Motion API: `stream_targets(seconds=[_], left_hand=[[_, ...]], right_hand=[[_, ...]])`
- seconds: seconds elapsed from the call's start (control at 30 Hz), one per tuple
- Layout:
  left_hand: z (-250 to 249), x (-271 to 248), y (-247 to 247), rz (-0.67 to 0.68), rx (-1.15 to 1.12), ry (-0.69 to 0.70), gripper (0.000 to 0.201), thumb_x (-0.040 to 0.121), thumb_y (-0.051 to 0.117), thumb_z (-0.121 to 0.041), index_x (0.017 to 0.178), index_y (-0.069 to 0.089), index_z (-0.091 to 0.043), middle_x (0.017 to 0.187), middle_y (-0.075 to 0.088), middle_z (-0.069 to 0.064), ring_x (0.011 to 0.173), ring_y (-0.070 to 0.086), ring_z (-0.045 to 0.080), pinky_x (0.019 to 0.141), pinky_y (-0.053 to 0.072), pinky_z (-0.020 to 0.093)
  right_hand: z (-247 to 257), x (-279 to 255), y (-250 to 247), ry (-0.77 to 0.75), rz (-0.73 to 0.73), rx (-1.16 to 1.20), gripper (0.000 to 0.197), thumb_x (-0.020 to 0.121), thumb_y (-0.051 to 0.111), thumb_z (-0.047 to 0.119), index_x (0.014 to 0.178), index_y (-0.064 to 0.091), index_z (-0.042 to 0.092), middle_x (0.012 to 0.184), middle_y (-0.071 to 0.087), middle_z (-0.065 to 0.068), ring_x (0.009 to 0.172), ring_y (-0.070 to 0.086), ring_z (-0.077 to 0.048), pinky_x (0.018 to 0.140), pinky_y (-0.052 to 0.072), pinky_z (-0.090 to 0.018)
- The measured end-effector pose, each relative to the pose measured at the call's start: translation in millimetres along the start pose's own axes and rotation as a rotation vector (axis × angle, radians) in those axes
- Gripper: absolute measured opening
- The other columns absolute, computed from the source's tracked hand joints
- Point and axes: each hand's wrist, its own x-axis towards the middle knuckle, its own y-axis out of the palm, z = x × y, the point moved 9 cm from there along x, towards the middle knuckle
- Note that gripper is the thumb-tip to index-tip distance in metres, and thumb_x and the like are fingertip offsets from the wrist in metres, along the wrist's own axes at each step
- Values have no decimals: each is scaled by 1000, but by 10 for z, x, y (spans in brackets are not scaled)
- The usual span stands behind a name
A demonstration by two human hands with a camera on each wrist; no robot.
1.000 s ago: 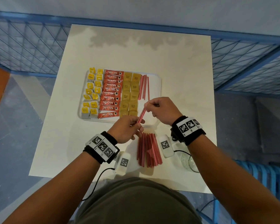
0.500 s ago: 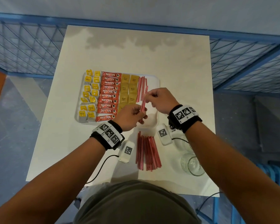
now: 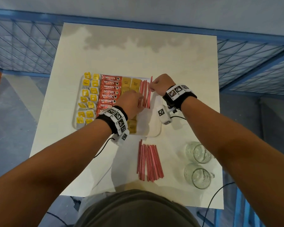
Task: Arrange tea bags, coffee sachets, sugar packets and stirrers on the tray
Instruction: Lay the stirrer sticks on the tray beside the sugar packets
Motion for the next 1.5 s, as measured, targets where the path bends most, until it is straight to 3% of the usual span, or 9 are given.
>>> stream_targets(seconds=[0.1, 0.4, 0.57, 0.63, 0.67, 0.7, 0.77, 1.1, 1.5], left_hand=[[-32, 102, 66, 16, 159, 29, 56, 79, 74, -42, 130, 61, -21, 130, 59, 7, 123, 50, 31, 105, 43, 50], [-37, 255, 199, 27, 282, 79, 73, 70, 83, -44, 135, 59, -19, 144, 46, 12, 139, 32, 37, 112, 30, 59], [44, 283, 211, 26, 284, 106, 75, 71, 81, -49, 136, 57, -20, 149, 42, 11, 142, 28, 37, 114, 27, 60], [80, 286, 221, 40, 279, 122, 79, 74, 79, -50, 141, 51, -21, 153, 38, 10, 145, 24, 38, 115, 24, 61], [92, 280, 229, 50, 289, 132, 79, 75, 78, -50, 143, 49, -21, 156, 35, 10, 146, 22, 38, 116, 23, 61], [102, 275, 241, 60, 304, 143, 79, 77, 77, -49, 144, 47, -22, 158, 32, 9, 147, 20, 38, 116, 22, 61], [108, 276, 273, 78, 327, 165, 78, 79, 77, -47, 146, 45, -21, 160, 30, 8, 148, 18, 38, 116, 22, 60], [56, 346, 271, 79, 266, 171, 70, 83, 75, -40, 144, 48, -19, 155, 39, 7, 147, 21, 35, 116, 21, 59], [52, 323, 309, 61, 237, 185, 85, 74, 76, -57, 144, 47, -19, 153, 38, 11, 145, 23, 36, 114, 21, 58]], right_hand=[[-54, 145, 148, 38, 10, -50, 43, 87, 67, 23, 48, 49, 16, 44, 43, 2, 41, 39, -15, 49, 35, -27], [-91, 313, 257, 57, -32, -112, 28, 86, 75, 27, 70, 69, 5, 61, 61, -6, 56, 56, -20, 54, 45, -27], [-80, 254, 140, -16, -95, -154, 48, 88, 71, 27, 48, 47, 16, 47, 44, 1, 45, 41, -16, 52, 40, -27], [-71, 152, 114, -77, -93, -223, 30, 90, 71, 27, 63, 63, 19, 62, 57, 0, 59, 53, -17, 64, 49, -30], [-73, 80, 145, -116, -61, -266, 11, 91, 71, 28, 84, 73, 19, 82, 68, 0, 75, 62, -18, 76, 53, -32], [-88, 19, 197, -150, -32, -316, 19, 91, 72, 28, 107, 74, 18, 102, 71, 0, 92, 66, -19, 86, 54, -33], [-128, -103, 366, -233, 45, -402, 38, 89, 74, 29, 126, 68, 21, 117, 65, -3, 103, 65, -22, 87, 53, -34], [-195, -304, 595, -206, 5, -408, 30, 89, 74, 28, 115, 66, 16, 107, 61, -5, 94, 65, -25, 78, 54, -37], [-208, -350, 584, -233, 26, -370, 56, 83, 79, 36, 131, 58, 18, 114, 56, -4, 94, 64, -24, 73, 48, -31]])
